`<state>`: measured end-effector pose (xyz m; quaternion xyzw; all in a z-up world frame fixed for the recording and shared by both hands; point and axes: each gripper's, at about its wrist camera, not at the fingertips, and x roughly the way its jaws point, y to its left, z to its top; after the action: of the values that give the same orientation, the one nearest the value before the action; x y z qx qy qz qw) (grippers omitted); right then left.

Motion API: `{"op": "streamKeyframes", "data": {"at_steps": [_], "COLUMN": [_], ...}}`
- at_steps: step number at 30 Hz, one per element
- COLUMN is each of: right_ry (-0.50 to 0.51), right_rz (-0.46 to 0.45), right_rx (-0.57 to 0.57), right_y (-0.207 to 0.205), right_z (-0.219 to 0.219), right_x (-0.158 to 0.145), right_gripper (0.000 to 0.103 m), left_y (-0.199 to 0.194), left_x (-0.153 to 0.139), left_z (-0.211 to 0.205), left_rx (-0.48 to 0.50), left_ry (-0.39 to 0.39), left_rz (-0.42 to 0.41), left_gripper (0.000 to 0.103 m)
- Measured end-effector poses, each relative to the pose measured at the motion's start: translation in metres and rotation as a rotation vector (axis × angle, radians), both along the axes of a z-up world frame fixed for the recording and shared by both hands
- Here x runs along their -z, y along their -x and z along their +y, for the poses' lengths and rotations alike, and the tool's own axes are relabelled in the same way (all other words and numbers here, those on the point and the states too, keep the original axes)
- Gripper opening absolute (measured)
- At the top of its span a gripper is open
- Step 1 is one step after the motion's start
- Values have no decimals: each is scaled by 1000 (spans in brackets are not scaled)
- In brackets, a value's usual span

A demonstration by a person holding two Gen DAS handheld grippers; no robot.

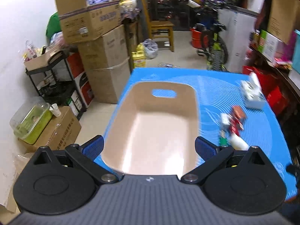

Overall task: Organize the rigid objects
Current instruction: 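Clamp the basket rim with the left tool while the right tool reaches the black earbud case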

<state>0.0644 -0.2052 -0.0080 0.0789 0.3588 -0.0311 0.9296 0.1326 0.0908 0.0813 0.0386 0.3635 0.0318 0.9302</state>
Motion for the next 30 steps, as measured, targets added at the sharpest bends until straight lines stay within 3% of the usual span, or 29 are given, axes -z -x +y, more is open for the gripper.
{"op": "streamKeyframes", "data": {"at_steps": [5,14,16,21,23,25,28,30], "right_ry": [16,-11,-6,-39,-35,-16,-4,0], "right_rz": [65,188,236,255,261,268,268,270], "right_rx": [12,33,41,67,65,56,42,36], "right_y": [-29,-68,-72,-78,-79,-78,-77,-80], "right_z": [0,-9,-11,-19,-18,-16,-13,-12], "right_x": [26,86,100,110,114,117,119,120], "right_gripper": [100,99,96,95,95,95,95,95], "left_y": [-42,-93,-96,-100,-101,-103,-102,-103], "left_x": [14,63,77,101,108,114,116,117], "left_z": [41,83,86,99,103,103,103,101], "left_rx": [-51,-75,-73,-100,-102,-110,-98,-90], "left_ry": [-52,-16,-9,18,34,30,34,42], "left_rz": [63,200,240,317,338,372,387,387], "left_gripper": [102,98,84,71,59,39,26,23]}}
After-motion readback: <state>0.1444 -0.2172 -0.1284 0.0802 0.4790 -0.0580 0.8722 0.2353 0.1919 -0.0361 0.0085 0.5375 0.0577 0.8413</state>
